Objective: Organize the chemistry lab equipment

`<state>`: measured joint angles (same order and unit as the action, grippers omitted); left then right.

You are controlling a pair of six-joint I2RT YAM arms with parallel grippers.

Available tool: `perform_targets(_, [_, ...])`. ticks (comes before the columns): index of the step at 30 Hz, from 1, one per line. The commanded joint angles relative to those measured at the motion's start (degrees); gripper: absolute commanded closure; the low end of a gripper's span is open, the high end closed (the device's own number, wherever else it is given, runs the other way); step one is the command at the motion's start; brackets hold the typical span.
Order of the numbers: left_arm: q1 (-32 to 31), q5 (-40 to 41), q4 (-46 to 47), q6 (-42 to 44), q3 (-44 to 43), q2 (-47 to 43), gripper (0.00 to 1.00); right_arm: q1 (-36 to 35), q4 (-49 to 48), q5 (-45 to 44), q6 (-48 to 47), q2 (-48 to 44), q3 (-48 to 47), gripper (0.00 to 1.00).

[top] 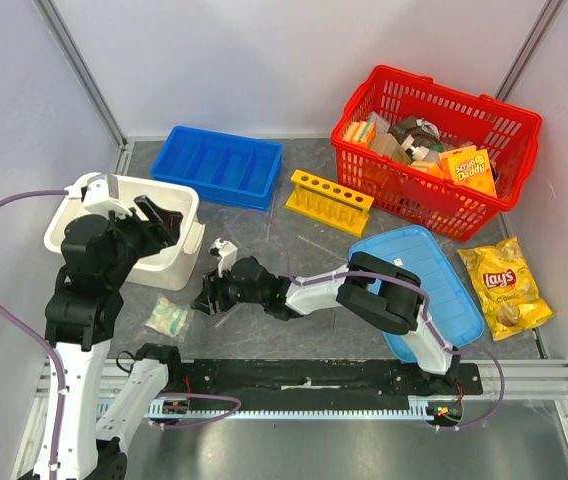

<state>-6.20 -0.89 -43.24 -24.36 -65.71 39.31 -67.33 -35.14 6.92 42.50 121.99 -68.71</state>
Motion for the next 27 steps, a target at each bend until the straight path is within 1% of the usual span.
perform_targets(1, [0.0, -2.5, 0.8, 0.1, 0.9, -0.3, 0.27, -0.7, 0.1, 0.6, -0.6, 3.8, -6.3, 0.39])
perform_targets(10, [0.0, -2.1, 0.9, 0.2, 1.5, -0.3, 0.27, -2.2, 4.4, 0.3, -0.8, 9.3, -12.2, 0.42])
perform_targets(16, [0.1, -1.2, 1.2, 0.2, 2.0, 0.2, 0.27, -3.0, 4.7, 0.5, -0.4, 11.0, -13.6, 0.45])
perform_targets(17, [0.0, -1.2, 1.2, 0.2, 2.1, 0.2, 0.27, -3.0, 4.6, 0.5, -0.3, 11.1, -13.6, 0.47])
perform_targets(18, [0.0, -1.1, 1.2, 0.2, 2.2, 0.2, 0.27, -3.0, 4.4, 0.4, -0.3, 10.8, -13.4, 0.52])
perform_targets(20, [0.0, -1.0, 1.2, 0.3, 2.2, 0.3, 0.27, -3.1, 3.6, -0.1, -0.6, 9.9, -12.5, 0.68])
perform_targets(22, [0.0, -0.8, 1.2, 0.5, 2.0, 0.4, 0.27, -3.0, 2.4, -0.3, -0.8, 8.5, -11.4, 0.82])
perform_targets(24, [0.1, -0.6, 1.2, 0.9, 1.7, 0.3, 0.28, -3.0, 1.5, -0.2, -1.0, 6.5, -10.1, 0.92])
perform_targets(26, [0.1, -0.6, 1.1, 1.2, 1.2, 0.2, 0.28, -3.0, 0.7, 0.5, -1.3, 3.9, -8.8, 1.0])
perform_targets(27, [0.1, -0.9, 0.8, 1.2, 0.9, 0.2, 0.28, -3.0, 0.4, 0.8, -1.5, 2.0, -7.7, 1.0])
